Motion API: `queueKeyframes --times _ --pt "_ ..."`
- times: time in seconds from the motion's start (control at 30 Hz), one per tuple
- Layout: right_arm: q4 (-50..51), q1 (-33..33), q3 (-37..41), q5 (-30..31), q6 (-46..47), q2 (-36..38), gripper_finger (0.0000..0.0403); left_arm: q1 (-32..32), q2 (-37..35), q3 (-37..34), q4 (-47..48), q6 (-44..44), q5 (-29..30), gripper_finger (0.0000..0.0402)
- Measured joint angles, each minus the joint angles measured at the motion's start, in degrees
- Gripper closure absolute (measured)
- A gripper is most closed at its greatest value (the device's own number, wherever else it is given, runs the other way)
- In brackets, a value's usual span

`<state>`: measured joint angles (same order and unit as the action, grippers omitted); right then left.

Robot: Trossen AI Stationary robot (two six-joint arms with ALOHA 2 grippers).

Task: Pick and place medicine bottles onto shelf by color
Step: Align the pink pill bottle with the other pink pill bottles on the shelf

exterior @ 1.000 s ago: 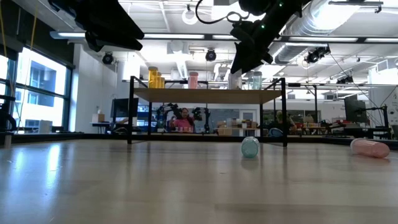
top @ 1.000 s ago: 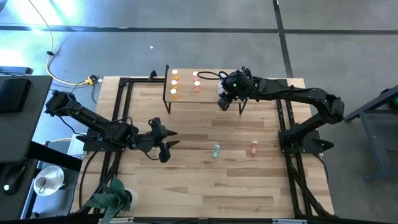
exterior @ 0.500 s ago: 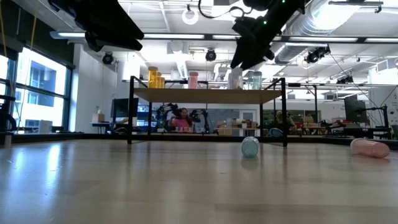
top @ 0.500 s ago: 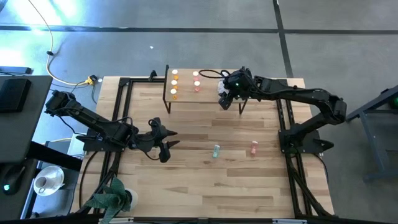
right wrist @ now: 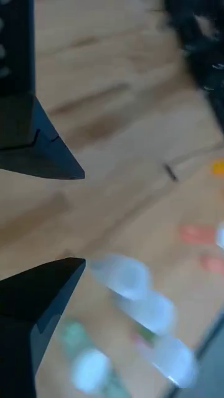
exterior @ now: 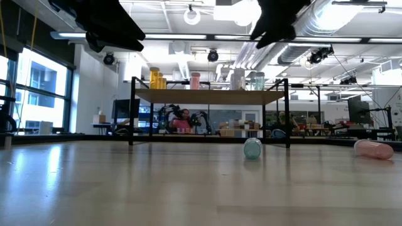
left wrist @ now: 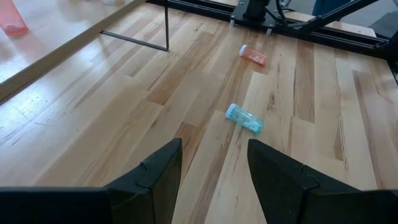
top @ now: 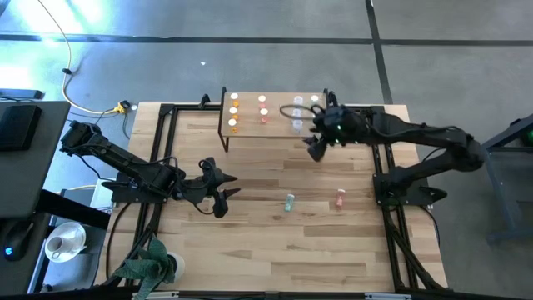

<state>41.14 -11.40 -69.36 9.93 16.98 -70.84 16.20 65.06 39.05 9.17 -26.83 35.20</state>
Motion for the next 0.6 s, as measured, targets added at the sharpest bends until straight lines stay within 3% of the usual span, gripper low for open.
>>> queueKeyframes --times 0.2,0.6 --pt "10.76 9.00 0.05 1.86 6.87 0.43 0.0194 0.00 0.00 0.00 0.00 0.00 0.00 0.0229" --pt "14.13 21.82 9.90 3.58 26.58 0.45 0.0194 0.00 -0.01 0.02 -0.02 0.00 -0.02 0.0229"
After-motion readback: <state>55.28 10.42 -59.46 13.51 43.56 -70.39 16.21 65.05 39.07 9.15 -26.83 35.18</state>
